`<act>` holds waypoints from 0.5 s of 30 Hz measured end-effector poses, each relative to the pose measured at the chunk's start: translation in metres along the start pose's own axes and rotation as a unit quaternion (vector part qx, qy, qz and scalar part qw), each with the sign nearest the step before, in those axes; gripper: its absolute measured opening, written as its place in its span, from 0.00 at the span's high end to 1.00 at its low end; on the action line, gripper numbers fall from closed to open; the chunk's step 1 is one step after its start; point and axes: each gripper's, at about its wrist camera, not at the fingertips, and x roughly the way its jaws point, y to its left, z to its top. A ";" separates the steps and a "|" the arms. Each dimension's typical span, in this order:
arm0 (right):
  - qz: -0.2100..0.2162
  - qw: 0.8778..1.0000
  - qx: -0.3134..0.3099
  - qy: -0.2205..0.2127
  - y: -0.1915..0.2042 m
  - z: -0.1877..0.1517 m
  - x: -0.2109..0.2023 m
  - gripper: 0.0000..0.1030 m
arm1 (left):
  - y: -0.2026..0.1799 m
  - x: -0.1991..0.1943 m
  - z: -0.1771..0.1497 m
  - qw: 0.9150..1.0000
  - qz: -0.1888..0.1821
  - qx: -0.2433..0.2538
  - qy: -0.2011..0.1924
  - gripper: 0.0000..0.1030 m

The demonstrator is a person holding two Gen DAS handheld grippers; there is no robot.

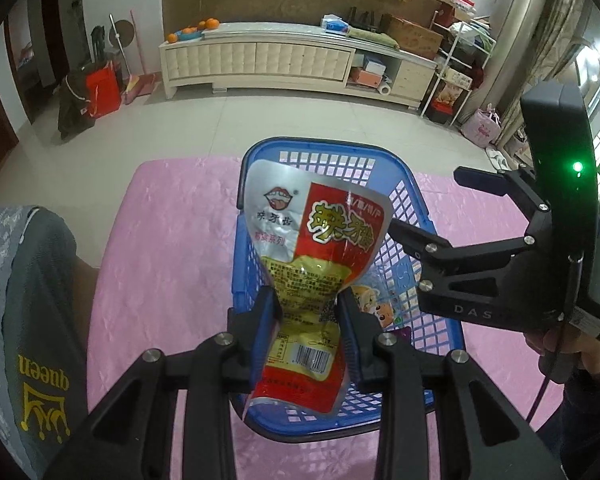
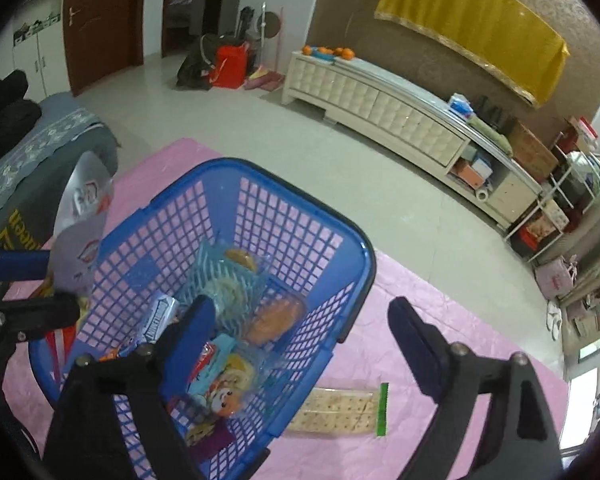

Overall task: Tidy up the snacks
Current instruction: 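Carry both bags over the blue basket and open both grippers to drop them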

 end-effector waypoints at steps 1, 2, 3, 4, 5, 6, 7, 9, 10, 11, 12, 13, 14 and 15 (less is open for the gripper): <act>0.004 1.000 0.004 0.003 -0.001 -0.002 -0.001 0.08 | -0.002 -0.001 0.000 1.000 0.002 0.000 0.000 0.71; 0.011 1.000 0.008 0.006 -0.003 -0.003 -0.002 0.08 | -0.002 -0.002 -0.001 1.000 0.002 -0.001 0.000 0.71; 0.017 1.000 0.011 0.009 -0.004 -0.005 -0.004 0.08 | -0.001 -0.002 -0.001 1.000 0.002 -0.001 0.000 0.71; 0.018 1.000 0.013 0.010 -0.005 -0.007 -0.006 0.08 | -0.002 -0.003 -0.001 1.000 0.002 0.000 -0.002 0.71; 0.020 1.000 0.016 0.010 -0.007 -0.009 -0.008 0.08 | -0.004 -0.005 -0.001 1.000 0.001 0.000 -0.002 0.71; 0.022 1.000 0.018 0.009 -0.009 -0.011 -0.012 0.08 | -0.003 -0.005 0.000 1.000 0.001 -0.001 -0.002 0.71; 0.023 1.000 0.020 0.008 -0.009 -0.011 -0.013 0.08 | -0.004 -0.007 0.000 1.000 0.000 0.001 -0.003 0.71; 0.030 0.999 0.028 0.009 -0.012 -0.014 -0.019 0.08 | -0.007 -0.008 0.001 1.000 -0.002 0.002 -0.005 0.70; 0.032 0.999 0.033 0.009 -0.015 -0.015 -0.020 0.08 | -0.009 -0.009 0.002 1.000 -0.004 0.003 -0.004 0.70; 0.035 0.999 0.039 0.008 -0.018 -0.018 -0.025 0.08 | -0.010 -0.009 0.003 1.000 -0.006 0.003 -0.003 0.70; 0.037 0.998 0.042 0.006 -0.017 -0.018 -0.027 0.08 | -0.012 -0.008 0.004 1.000 -0.008 0.005 -0.002 0.70; 0.037 0.998 0.045 0.004 -0.019 -0.020 -0.031 0.08 | -0.015 -0.007 0.005 1.000 -0.009 0.008 -0.001 0.70; 0.035 0.998 0.047 0.001 -0.020 -0.022 -0.033 0.08 | -0.014 -0.006 0.006 1.000 -0.010 0.009 -0.001 0.70; 0.034 0.998 0.048 0.000 -0.021 -0.024 -0.035 0.08 | -0.017 -0.004 0.008 1.000 -0.013 0.010 0.001 0.70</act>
